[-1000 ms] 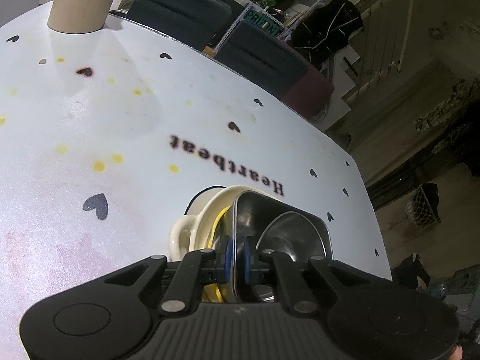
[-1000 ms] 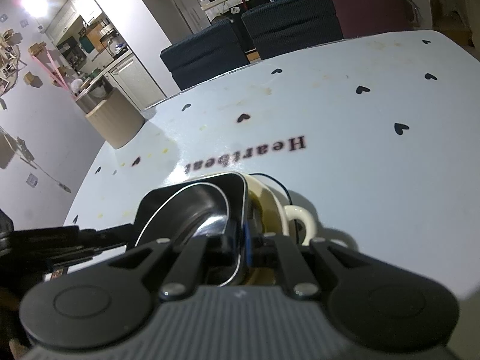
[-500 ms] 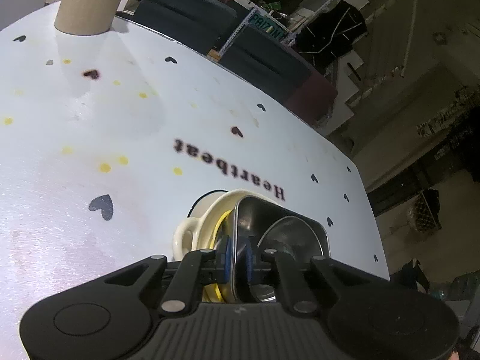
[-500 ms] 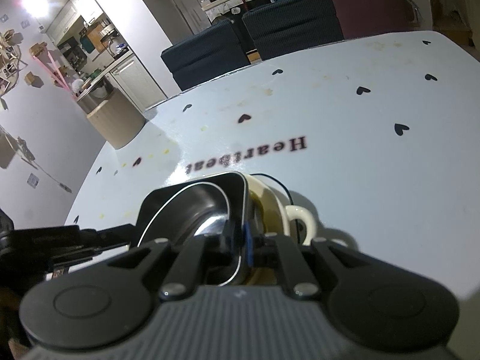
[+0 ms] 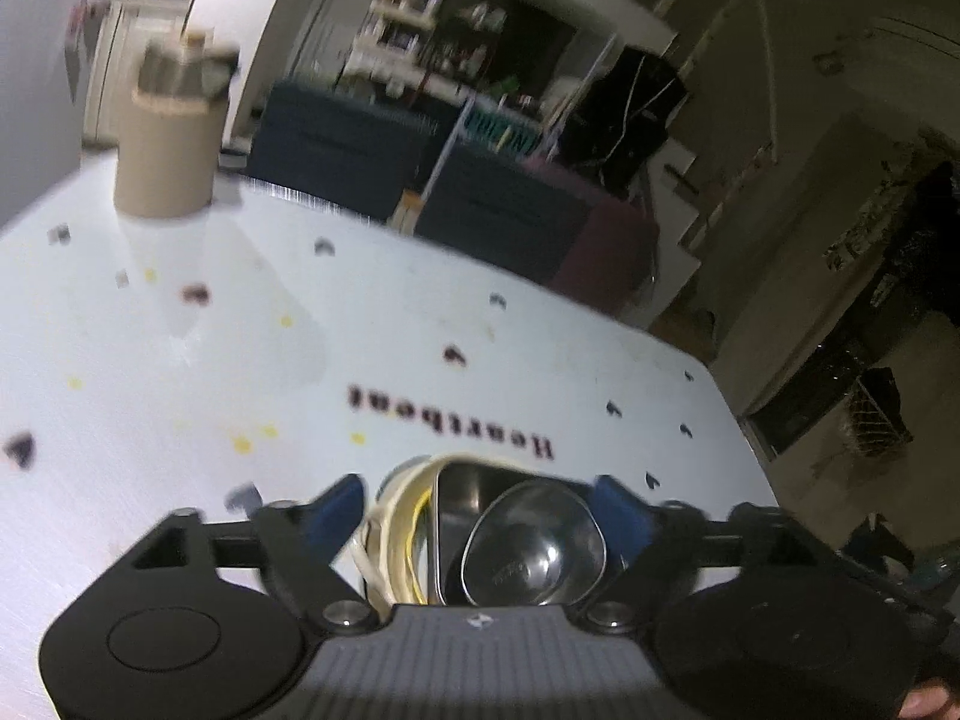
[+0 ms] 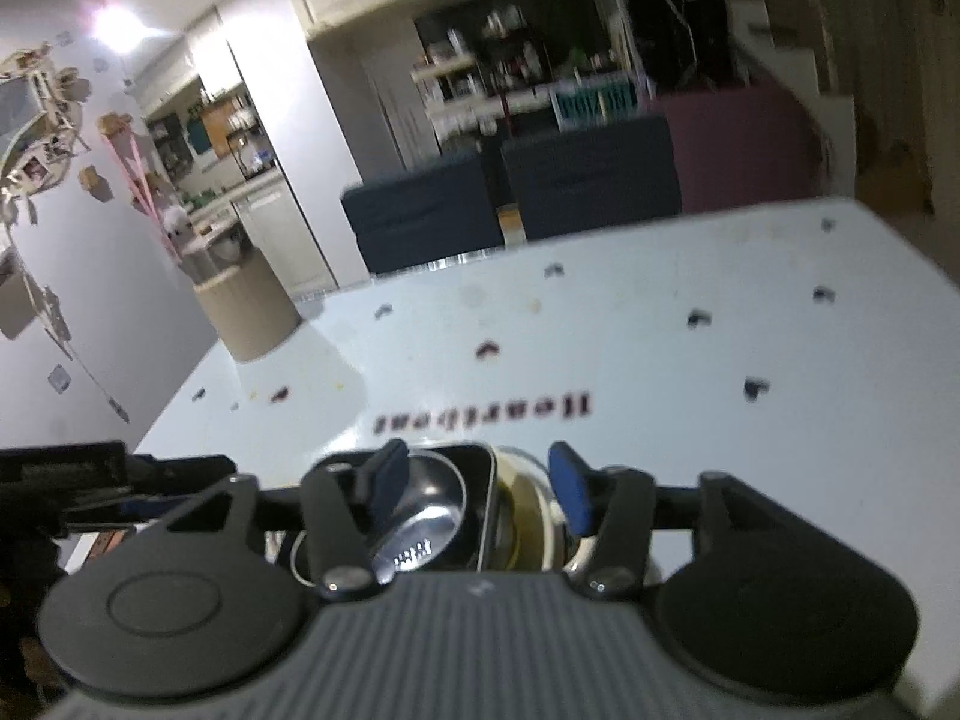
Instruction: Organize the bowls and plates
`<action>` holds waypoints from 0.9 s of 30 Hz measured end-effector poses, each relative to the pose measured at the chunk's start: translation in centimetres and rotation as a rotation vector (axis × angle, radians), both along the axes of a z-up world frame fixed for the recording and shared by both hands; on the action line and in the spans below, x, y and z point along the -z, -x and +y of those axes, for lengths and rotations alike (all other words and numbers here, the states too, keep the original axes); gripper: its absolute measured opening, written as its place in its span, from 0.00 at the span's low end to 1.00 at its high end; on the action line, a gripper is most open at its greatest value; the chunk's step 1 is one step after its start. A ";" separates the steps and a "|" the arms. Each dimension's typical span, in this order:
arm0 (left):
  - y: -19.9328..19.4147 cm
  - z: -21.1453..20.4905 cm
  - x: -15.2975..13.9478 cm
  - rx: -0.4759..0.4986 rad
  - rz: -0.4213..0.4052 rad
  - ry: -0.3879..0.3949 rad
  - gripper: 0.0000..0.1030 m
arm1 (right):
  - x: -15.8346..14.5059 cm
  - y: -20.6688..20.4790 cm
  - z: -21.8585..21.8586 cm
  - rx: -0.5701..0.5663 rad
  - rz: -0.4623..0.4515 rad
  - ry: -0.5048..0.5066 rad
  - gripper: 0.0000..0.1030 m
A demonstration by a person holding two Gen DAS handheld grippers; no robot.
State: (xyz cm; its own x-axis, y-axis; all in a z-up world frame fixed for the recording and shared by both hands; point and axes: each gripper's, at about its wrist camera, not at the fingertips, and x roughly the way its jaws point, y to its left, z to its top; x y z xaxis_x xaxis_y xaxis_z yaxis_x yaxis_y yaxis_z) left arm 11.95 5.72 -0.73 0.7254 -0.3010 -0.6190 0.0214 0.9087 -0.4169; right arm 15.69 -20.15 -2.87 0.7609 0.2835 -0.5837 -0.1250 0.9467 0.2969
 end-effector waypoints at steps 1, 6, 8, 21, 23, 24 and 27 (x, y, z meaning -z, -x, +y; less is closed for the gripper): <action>0.4 0.1 -0.7 -0.005 -0.019 -0.013 0.94 | -0.5 0.4 -0.1 0.006 -0.017 0.008 0.69; 2.8 0.3 -3.9 -0.028 -0.128 -0.061 1.00 | -3.5 2.9 -1.0 0.039 -0.116 0.005 0.82; 4.0 0.2 -4.9 -0.038 -0.162 -0.092 1.00 | -4.4 4.2 -1.2 0.061 -0.151 0.016 0.86; 10.4 -1.2 -4.0 -0.044 -0.225 -0.243 1.00 | -3.9 10.7 -1.3 0.159 -0.258 0.124 1.00; 11.2 -1.3 -3.5 -0.046 -0.225 -0.256 1.00 | -3.4 11.4 -1.0 0.185 -0.253 0.155 1.00; 11.6 -1.4 -3.3 -0.057 -0.226 -0.268 1.00 | -3.2 11.8 -1.0 0.185 -0.256 0.167 1.00; 12.5 -1.6 -2.7 -0.081 -0.231 -0.311 1.00 | -2.6 12.7 -0.9 0.180 -0.267 0.184 1.00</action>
State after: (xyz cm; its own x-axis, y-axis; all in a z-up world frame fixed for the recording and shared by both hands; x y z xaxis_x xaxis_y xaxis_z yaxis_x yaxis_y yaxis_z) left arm -0.53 4.16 1.97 0.8699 -0.0616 -0.4893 0.0059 0.9934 -0.1145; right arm 2.96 -21.03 -0.31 0.9215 0.0405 -0.3863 -0.0020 0.9950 0.0995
